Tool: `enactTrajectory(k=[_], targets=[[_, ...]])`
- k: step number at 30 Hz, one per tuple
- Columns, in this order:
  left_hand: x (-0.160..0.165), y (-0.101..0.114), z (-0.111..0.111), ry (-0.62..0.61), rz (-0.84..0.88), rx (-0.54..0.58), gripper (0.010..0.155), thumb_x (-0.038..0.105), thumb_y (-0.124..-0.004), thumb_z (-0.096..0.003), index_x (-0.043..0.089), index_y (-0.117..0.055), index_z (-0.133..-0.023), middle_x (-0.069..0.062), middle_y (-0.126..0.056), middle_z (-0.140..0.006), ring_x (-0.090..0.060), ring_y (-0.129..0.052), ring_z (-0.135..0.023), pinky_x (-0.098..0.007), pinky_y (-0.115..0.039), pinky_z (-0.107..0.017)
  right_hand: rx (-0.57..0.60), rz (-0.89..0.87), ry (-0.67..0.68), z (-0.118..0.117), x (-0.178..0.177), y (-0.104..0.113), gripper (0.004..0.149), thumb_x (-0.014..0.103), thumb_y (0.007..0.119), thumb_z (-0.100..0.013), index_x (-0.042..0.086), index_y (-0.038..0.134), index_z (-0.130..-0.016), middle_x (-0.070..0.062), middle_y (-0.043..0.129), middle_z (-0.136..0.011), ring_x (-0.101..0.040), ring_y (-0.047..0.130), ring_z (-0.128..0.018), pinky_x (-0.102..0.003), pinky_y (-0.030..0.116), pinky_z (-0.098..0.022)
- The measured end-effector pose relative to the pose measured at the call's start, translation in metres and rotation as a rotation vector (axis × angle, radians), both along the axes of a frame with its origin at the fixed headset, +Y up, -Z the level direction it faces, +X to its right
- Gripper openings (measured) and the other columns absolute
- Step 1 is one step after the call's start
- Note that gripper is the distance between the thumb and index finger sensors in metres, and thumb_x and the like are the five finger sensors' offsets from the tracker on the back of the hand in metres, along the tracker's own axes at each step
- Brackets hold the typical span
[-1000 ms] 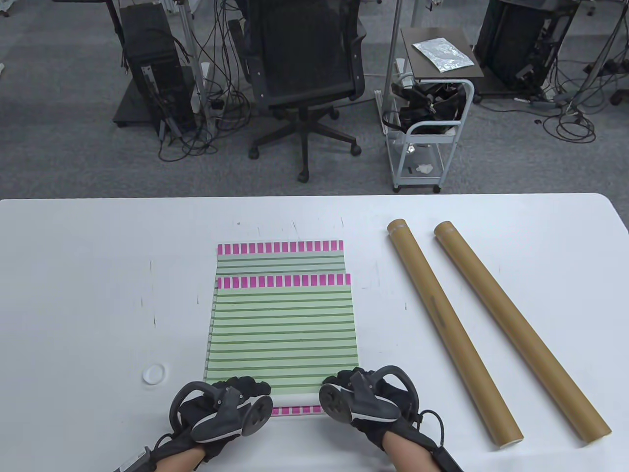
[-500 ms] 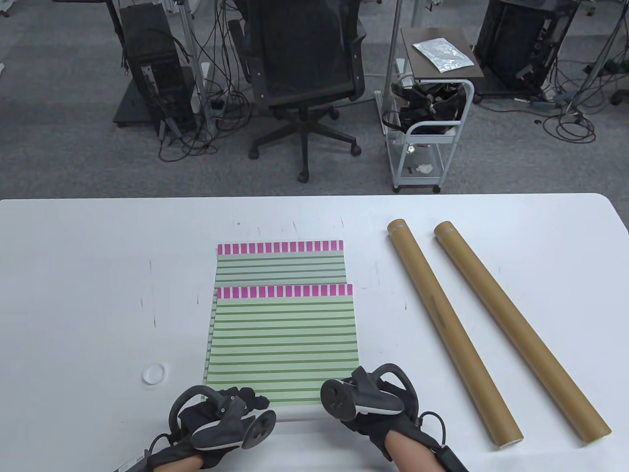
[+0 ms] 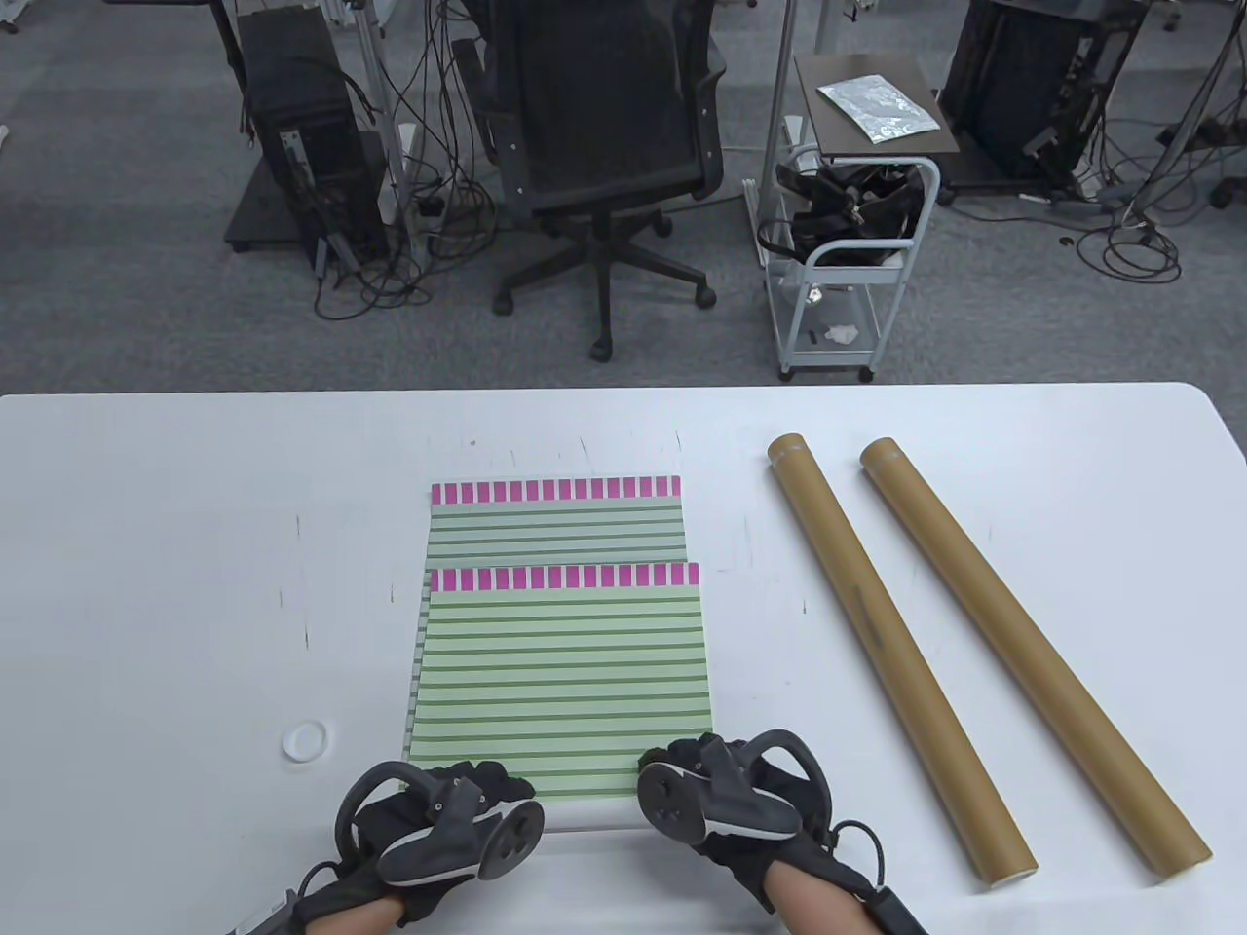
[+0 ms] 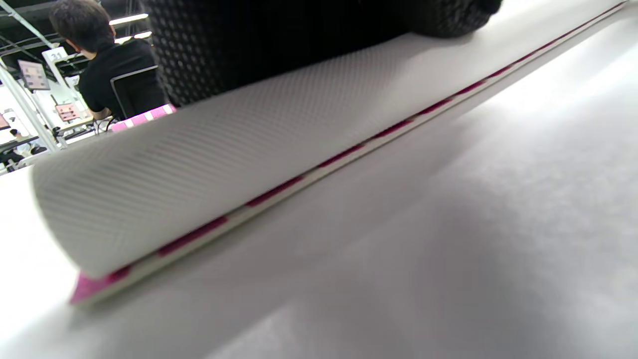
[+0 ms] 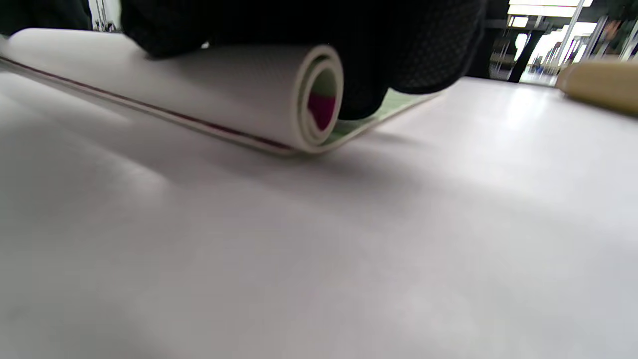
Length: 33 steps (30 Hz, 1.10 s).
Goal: Roll up mouse pads and store in mailing tubes
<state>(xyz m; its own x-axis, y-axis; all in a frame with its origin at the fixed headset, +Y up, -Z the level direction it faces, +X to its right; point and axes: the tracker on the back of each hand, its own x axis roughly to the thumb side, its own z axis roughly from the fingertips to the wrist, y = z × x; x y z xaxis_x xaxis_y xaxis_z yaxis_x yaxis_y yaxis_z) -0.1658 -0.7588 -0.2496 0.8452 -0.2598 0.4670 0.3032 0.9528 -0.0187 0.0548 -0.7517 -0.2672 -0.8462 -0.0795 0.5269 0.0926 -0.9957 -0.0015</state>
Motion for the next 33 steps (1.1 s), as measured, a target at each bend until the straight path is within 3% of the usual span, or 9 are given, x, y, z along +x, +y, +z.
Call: enactTrajectory(k=[6,8,10,12,15,21,29,33], targets=[[-0.007,-0.002,-0.009,0.049,0.049,-0.057,0.045,0.044,-0.066,-0.0433,0.038,-0.077,-0.086,0.01,-0.089,-0.082,-0.017,-0.098,-0.066,-0.025,-0.088,-0.047,-0.103,-0.009,0.04,0.0,0.003,-0.003,0.058,0.047,0.076,-0.04,0.026,0.067,-0.093,0.0,0.081,-0.085,-0.024,0.085,-0.07,-0.045,0.074,-0.06],[-0.007,-0.003,-0.009,0.05,0.031,-0.053,0.044,0.045,-0.065,-0.0436,0.038,-0.074,-0.087,0.011,-0.088,-0.083,-0.016,-0.097,-0.067,-0.024,-0.088,-0.048,-0.073,0.032,0.044,-0.001,0.002,-0.003,0.057,0.045,0.077,-0.04,0.028,0.066,-0.093,0.003,0.081,-0.085,-0.021,0.087,-0.07,-0.044,0.074,-0.061],[-0.006,-0.003,-0.007,0.04,0.002,-0.019,0.051,0.045,-0.063,-0.0442,0.037,-0.057,-0.094,0.009,-0.076,-0.093,-0.015,-0.097,-0.067,-0.023,-0.088,-0.048,-0.084,0.035,0.042,-0.001,-0.001,-0.003,0.053,0.042,0.077,-0.041,0.027,0.069,-0.091,0.002,0.083,-0.084,-0.022,0.088,-0.069,-0.045,0.074,-0.061],[-0.005,-0.004,-0.004,0.012,-0.008,-0.012,0.05,0.043,-0.062,-0.0454,0.043,-0.051,-0.094,0.01,-0.07,-0.097,-0.015,-0.096,-0.069,-0.024,-0.088,-0.049,-0.066,0.04,0.039,-0.001,-0.002,-0.003,0.051,0.042,0.076,-0.042,0.027,0.071,-0.091,0.002,0.085,-0.083,-0.022,0.089,-0.068,-0.044,0.075,-0.06],[-0.004,-0.003,0.0,-0.018,-0.019,0.018,0.044,0.041,-0.062,-0.0457,0.041,-0.065,-0.09,0.012,-0.081,-0.09,-0.016,-0.097,-0.071,-0.026,-0.089,-0.05,-0.086,0.012,0.021,-0.003,-0.001,-0.003,0.05,0.04,0.074,-0.042,0.026,0.073,-0.09,0.001,0.085,-0.082,-0.023,0.089,-0.068,-0.045,0.075,-0.059],[-0.01,0.0,0.003,-0.041,0.018,0.004,0.052,0.048,-0.071,-0.0413,0.036,-0.069,-0.092,0.008,-0.083,-0.092,-0.019,-0.089,-0.085,-0.033,-0.081,-0.064,-0.1,0.003,0.01,-0.007,-0.001,-0.003,0.05,0.038,0.071,-0.043,0.024,0.075,-0.091,-0.001,0.087,-0.081,-0.024,0.09,-0.066,-0.045,0.076,-0.058],[-0.01,-0.001,-0.005,0.011,0.055,-0.04,0.048,0.044,-0.069,-0.0421,0.038,-0.073,-0.089,0.008,-0.087,-0.087,-0.018,-0.094,-0.077,-0.031,-0.084,-0.06,-0.036,-0.003,0.056,-0.001,0.0,-0.005,0.055,0.042,0.072,-0.044,0.026,0.067,-0.097,0.0,0.08,-0.091,-0.025,0.085,-0.076,-0.046,0.072,-0.063],[-0.012,-0.002,-0.006,0.009,0.046,-0.047,0.049,0.045,-0.067,-0.0425,0.038,-0.07,-0.091,0.007,-0.085,-0.088,-0.018,-0.092,-0.078,-0.03,-0.084,-0.059,-0.033,-0.011,0.061,-0.001,-0.006,-0.008,0.055,0.039,0.075,-0.043,0.027,0.066,-0.096,0.001,0.079,-0.09,-0.023,0.085,-0.074,-0.045,0.073,-0.063]])
